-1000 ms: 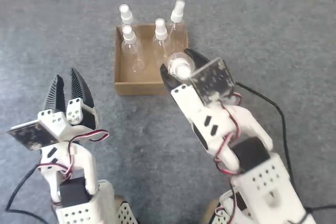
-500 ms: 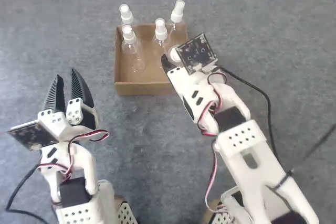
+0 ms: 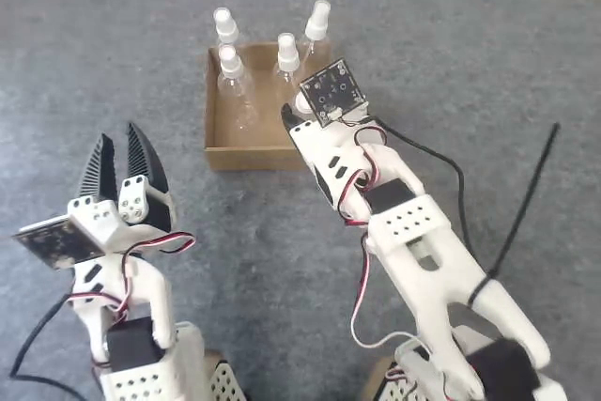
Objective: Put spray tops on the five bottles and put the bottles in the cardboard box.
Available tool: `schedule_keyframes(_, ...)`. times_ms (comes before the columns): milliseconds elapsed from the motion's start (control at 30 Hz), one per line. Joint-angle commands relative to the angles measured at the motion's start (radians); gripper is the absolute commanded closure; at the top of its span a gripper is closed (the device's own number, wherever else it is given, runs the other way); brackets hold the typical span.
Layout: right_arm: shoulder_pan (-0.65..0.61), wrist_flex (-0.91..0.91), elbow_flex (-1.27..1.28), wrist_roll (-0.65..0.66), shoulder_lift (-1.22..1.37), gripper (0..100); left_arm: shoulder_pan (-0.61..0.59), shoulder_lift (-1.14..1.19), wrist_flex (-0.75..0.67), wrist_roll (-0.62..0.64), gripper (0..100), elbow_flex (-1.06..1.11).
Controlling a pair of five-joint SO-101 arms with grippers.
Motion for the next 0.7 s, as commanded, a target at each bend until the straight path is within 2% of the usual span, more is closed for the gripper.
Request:
schedule_keyframes(0,0.016,-0.073,-0.066,-0.040,0.031,99.3,0.003,-0.018,-0.034,0.005,88,-0.013)
schedule_keyframes(567,0.018,-0.068,-0.160,-0.046,0.213,99.3,0.005,-0.018,-0.034,0.005,88,-0.013)
schedule_keyframes(667,0.018,-0.062,-0.166,-0.089,0.223,99.3,0.005,-0.018,-0.034,0.005,88,-0.013)
